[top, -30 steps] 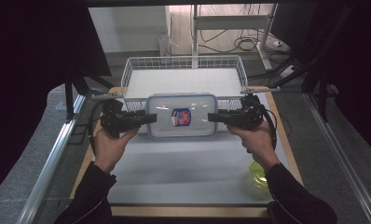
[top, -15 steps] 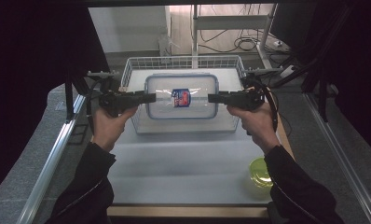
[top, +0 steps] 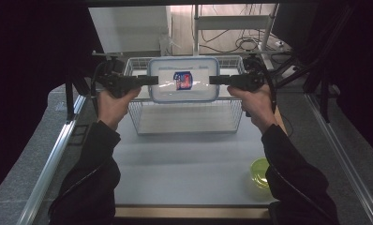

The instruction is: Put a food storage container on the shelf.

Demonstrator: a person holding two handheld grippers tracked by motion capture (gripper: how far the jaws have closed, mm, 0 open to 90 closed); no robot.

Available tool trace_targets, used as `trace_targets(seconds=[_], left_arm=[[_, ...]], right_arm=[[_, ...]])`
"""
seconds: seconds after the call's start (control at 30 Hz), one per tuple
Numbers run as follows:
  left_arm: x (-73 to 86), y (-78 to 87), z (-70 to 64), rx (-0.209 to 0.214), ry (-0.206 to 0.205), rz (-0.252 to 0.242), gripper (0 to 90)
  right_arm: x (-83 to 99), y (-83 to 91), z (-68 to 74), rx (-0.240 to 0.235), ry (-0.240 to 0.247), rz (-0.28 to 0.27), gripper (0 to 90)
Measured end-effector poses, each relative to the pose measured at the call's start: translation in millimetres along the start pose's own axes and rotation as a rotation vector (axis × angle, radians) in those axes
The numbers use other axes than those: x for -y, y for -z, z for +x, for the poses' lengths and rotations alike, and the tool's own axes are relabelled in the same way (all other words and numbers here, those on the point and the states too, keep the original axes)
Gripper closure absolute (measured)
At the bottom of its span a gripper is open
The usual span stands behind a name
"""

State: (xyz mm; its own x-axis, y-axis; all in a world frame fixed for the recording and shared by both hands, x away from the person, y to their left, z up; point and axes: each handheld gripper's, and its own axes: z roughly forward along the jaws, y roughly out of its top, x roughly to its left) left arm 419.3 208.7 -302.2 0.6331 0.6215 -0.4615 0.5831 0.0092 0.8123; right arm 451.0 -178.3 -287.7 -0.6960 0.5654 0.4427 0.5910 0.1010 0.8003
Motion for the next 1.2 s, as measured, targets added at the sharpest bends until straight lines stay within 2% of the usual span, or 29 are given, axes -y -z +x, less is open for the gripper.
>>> trace_targets(seconds=[0.3,0.53,0.63,0.7,0.8,0.87,0.93,1.0,1.07,1.1,1.13,1.2], left_arm=[[-13.4,-13.5,13.0,0.000,0.019,-0.006,48.5],[-11.2,-23.5,22.4,-0.001,0.025,0.005,47.9],[-8.6,-26.8,25.1,0.002,0.012,0.008,47.8],[-8.7,-27.7,24.6,-0.003,-0.024,0.013,47.5],[-9.5,-28.2,21.6,-0.030,-0.064,0.030,46.2],[-9.4,-29.0,18.6,-0.062,-0.107,0.039,44.9],[-9.7,-29.7,17.3,-0.083,-0.125,0.045,43.5],[-9.9,-31.3,16.0,-0.116,-0.131,0.049,41.5],[-9.6,-36.1,12.6,-0.167,-0.165,0.081,43.6],[-9.2,-38.3,11.3,-0.183,-0.175,0.087,40.9],[-8.8,-39.0,10.1,-0.207,-0.163,0.054,39.2],[-10.8,-38.7,11.9,-0.205,-0.138,0.030,43.3]], right_arm=[[-11.1,-7.2,-15.8,0.010,-0.030,-0.016,52.6],[-12.1,-12.5,-25.1,0.028,-0.045,-0.011,52.3],[-10.8,-14.5,-27.9,0.038,-0.039,0.002,51.8],[-9.7,-15.2,-30.9,0.029,-0.051,-0.008,51.7],[-10.1,-16.1,-33.1,0.032,-0.046,-0.021,51.2],[-10.6,-16.4,-32.9,0.039,-0.045,-0.023,50.5],[-11.0,-16.9,-32.3,0.056,-0.032,-0.029,49.7],[-11.1,-17.5,-30.0,0.084,-0.008,-0.029,49.1],[-11.4,-19.4,-26.2,0.124,0.034,-0.018,50.2],[-11.4,-20.6,-24.6,0.144,0.048,-0.012,48.2],[-11.2,-21.8,-23.5,0.168,0.057,-0.006,47.1],[-10.8,-22.3,-23.6,0.185,0.069,-0.011,51.2]])
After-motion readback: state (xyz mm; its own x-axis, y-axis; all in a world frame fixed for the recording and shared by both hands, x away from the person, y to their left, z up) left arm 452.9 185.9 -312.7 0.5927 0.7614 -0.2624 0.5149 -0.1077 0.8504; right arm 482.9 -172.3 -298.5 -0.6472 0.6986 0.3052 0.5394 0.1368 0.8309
